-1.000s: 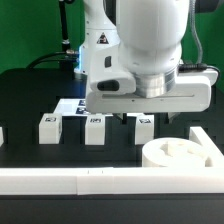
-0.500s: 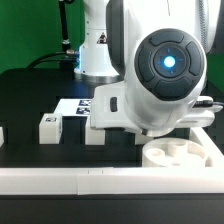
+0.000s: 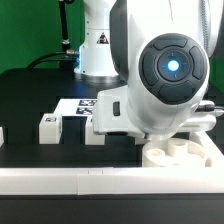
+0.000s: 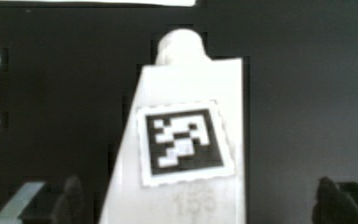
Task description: Assemble stool
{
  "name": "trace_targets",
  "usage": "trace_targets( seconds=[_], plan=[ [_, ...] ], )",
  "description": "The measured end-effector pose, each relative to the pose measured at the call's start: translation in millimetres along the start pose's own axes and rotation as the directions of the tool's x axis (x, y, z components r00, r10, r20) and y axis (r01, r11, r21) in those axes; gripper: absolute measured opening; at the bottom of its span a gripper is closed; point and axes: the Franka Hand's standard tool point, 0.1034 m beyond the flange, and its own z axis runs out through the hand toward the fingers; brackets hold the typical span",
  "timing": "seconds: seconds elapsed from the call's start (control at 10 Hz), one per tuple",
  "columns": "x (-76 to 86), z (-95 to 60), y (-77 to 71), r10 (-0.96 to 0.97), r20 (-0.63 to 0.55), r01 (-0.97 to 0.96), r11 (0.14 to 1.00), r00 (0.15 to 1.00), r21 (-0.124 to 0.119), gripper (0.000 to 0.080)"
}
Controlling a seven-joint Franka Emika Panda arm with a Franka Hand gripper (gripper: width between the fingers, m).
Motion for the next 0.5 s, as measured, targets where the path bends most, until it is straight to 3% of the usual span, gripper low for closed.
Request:
trace_targets(
  seconds=[0.3,0.4,0.5],
  plan=[
    [1.9,2.4,0.2,0.001,-0.004,-0.001,1.0,1.0,0.0,0.0623],
    [2.0,2.5,0.4,-0.001,-0.003,0.001,1.0,1.0,0.0,0.0447],
    [2.0,2.4,1.5,-0.004,-0.003,0.004,1.0,1.0,0.001,0.0324]
  ],
)
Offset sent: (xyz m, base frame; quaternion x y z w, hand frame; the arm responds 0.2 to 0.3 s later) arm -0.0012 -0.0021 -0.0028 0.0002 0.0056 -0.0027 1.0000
